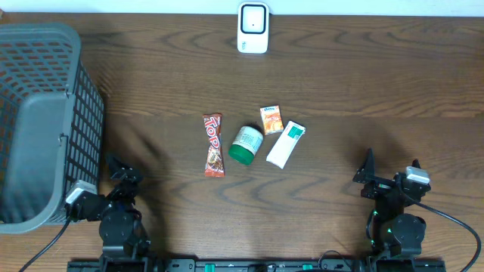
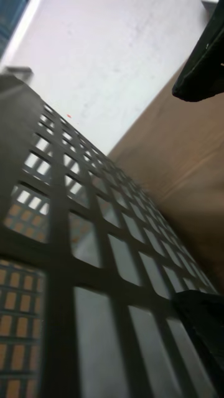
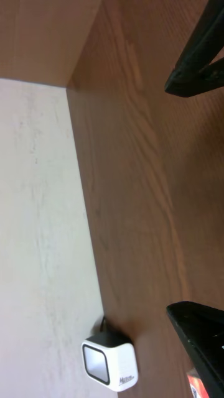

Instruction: Scan the item barcode

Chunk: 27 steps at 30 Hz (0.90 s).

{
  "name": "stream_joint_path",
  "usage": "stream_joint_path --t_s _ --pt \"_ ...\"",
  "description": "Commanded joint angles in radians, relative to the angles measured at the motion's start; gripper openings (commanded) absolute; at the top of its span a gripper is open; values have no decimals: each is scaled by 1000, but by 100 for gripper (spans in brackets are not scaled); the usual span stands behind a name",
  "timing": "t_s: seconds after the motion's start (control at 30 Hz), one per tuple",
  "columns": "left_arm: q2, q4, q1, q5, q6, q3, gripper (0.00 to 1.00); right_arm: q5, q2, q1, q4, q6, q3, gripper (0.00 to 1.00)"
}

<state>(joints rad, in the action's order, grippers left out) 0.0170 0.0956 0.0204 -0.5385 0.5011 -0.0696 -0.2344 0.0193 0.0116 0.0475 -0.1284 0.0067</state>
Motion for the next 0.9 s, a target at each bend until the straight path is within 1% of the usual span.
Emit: stream_joint_path --t_s 0.0,0.37,0.87 --pt "1 32 -3 -28 9 10 97 0 -1 -5 3 6 -1 99" --pt "1 69 -3 -31 8 15 97 0 -1 -5 3 6 -1 99" --pt "2 69 -3 -31 -2 15 97 0 -1 -5 3 6 -1 99"
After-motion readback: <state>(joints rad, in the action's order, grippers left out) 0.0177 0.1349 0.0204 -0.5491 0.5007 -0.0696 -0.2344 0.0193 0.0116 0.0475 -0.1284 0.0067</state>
